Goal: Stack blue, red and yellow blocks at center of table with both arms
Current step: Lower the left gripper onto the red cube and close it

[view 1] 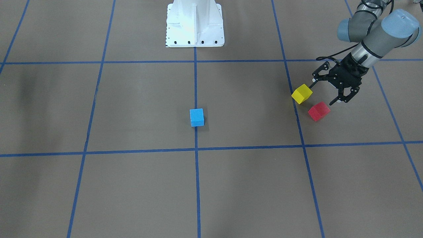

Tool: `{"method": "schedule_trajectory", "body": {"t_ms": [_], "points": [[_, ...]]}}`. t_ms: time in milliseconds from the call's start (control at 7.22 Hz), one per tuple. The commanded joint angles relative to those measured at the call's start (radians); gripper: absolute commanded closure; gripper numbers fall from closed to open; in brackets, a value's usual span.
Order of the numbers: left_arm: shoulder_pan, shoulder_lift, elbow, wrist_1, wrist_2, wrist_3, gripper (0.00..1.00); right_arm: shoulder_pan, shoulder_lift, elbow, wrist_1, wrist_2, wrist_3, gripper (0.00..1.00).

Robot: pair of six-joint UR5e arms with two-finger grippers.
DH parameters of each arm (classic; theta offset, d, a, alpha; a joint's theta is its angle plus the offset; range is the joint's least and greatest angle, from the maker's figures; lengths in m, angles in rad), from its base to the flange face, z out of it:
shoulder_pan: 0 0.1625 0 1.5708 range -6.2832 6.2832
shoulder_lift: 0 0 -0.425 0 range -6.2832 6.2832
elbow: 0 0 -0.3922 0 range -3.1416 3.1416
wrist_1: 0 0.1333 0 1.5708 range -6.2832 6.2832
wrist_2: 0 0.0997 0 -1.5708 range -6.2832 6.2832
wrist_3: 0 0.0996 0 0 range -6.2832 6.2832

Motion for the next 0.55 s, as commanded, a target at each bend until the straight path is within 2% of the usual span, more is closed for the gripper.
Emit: {"method": "schedule_trajectory", "body": {"t_ms": [0,415], "points": [[-0.001,-0.047,0.072,0.002,-0.003,0.110,0.00,0.001,0.001,-0.001,0.000,0.002,0.001,0.00],[-0.005,-0.036,0.082,-0.003,-0.014,0.131,0.01,0.000,0.001,0.000,0.000,0.002,0.004,0.00]]}}
